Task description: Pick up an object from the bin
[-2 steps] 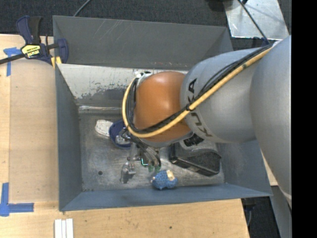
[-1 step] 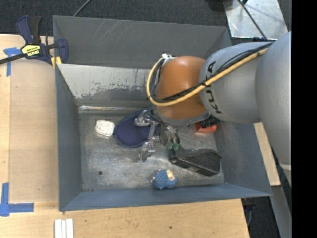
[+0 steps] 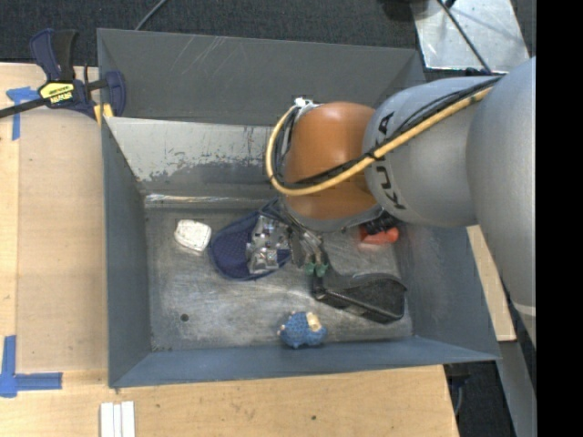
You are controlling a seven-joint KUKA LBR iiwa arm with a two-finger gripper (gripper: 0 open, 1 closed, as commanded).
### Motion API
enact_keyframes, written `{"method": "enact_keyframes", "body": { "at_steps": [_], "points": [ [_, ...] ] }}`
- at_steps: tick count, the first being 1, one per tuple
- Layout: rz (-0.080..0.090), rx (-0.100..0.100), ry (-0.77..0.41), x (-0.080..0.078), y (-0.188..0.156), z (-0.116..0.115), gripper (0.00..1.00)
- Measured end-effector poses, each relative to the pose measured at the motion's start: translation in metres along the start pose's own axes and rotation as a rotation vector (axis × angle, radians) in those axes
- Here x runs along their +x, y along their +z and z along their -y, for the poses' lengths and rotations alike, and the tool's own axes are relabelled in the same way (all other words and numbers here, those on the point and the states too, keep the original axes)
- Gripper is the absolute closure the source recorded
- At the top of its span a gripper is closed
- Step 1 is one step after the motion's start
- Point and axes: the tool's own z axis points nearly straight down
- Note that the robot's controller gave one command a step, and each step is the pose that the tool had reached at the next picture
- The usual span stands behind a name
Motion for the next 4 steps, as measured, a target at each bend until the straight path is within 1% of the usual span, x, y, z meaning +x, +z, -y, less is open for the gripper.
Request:
{"method": "enact_keyframes", "body": {
  "at_steps": [1,2,3,4],
  "points": [
    [0.005,0.000,-0.190,0.001,-0.144,-0.013,1.00],
    [-0.012,0.003,-0.074,0.006,-0.032,0.001,1.00],
    [-0.004,0.001,-0.075,0.004,-0.036,0.000,0.00],
    [-0.009,0.001,0.021,-0.035,0.027,0.017,0.00]
  ]
}}
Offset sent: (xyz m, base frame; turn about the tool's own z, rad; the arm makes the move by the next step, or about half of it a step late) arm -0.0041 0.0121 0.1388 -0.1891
